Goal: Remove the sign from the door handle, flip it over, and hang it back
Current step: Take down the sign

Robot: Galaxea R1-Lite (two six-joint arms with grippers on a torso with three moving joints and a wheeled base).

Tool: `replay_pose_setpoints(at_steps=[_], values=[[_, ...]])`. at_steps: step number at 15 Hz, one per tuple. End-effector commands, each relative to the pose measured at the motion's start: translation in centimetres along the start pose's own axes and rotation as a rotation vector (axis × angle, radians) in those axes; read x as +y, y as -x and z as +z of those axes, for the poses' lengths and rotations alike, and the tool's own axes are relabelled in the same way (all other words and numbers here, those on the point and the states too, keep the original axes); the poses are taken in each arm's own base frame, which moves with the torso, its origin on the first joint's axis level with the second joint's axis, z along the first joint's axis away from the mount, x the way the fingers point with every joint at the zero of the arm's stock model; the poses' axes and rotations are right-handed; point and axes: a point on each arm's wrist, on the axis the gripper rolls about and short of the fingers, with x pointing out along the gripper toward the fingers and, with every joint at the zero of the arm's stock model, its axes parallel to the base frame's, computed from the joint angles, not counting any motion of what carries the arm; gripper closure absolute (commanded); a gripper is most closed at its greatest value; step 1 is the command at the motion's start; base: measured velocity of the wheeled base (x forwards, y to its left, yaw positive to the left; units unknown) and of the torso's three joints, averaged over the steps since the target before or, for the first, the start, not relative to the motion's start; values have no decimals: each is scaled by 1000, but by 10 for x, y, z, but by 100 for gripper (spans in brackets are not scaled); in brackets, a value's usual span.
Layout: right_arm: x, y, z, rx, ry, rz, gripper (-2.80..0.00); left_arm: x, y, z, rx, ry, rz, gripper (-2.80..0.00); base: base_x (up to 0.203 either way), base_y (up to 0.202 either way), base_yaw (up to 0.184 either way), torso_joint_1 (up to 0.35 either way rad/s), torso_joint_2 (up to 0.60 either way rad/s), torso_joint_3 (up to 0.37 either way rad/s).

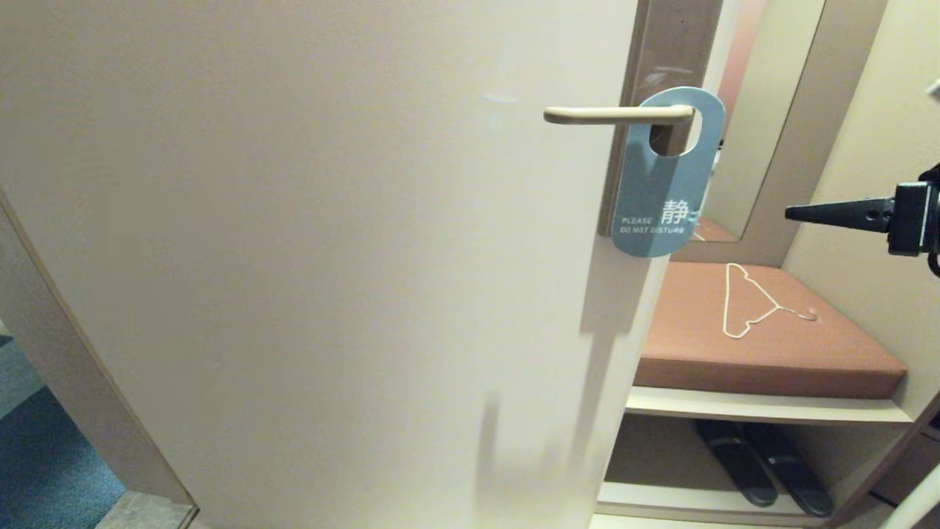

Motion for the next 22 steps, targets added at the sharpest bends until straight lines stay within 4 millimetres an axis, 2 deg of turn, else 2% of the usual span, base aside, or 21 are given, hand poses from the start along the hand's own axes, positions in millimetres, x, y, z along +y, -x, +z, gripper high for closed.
replay_pose_setpoints(at_steps=[1, 7, 13, 14, 22], values=[[-17, -13, -7, 34, -38, 55, 0, 0, 0, 0, -1, 0, 0, 0, 0, 0, 0, 0, 0, 0], [-26, -28, -13, 40, -72, 263, 0, 0, 0, 0, 0, 0, 0, 0, 0, 0, 0, 0, 0, 0], [-32, -45, -3, 21, -41, 395, 0, 0, 0, 0, -1, 0, 0, 0, 0, 0, 0, 0, 0, 0], [-34, -48, -5, 25, -32, 398, -280, 0, 0, 0, -1, 0, 0, 0, 0, 0, 0, 0, 0, 0], [-48, -68, -12, 41, 7, 398, -280, 0, 0, 0, -1, 0, 0, 0, 0, 0, 0, 0, 0, 0]])
